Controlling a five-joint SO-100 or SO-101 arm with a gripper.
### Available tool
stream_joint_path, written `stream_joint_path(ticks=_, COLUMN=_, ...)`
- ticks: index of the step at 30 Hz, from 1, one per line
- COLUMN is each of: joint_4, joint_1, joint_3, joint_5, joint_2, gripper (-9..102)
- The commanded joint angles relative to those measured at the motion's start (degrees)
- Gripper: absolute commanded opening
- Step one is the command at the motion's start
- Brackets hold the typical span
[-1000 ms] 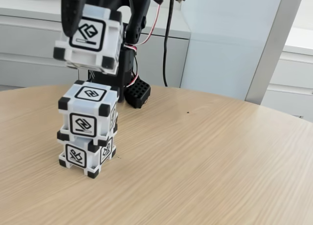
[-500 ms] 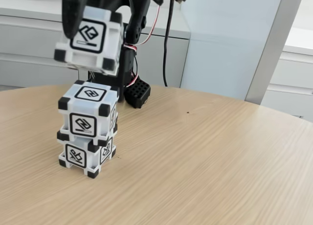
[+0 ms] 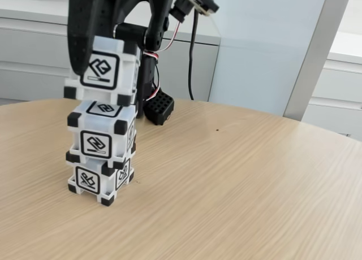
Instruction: Stack cubes from left to right.
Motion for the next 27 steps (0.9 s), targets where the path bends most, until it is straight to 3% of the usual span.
stream_joint_path(ticks=1, joint_4=4.7, joint_1=0.4, joint_3=-0.3, joint_5=-0.4, joint_2=-0.2, gripper=0)
stream_joint_path(ticks=16, joint_4=4.7, joint_1=-0.6, joint_3=-0.3, joint_5=0.4, joint_2=1.1, gripper=26)
stream_joint_path(ticks=27, joint_4=4.7, joint_1=-0.7, joint_3=-0.3, joint_5=0.4, joint_2=1.1, gripper=27)
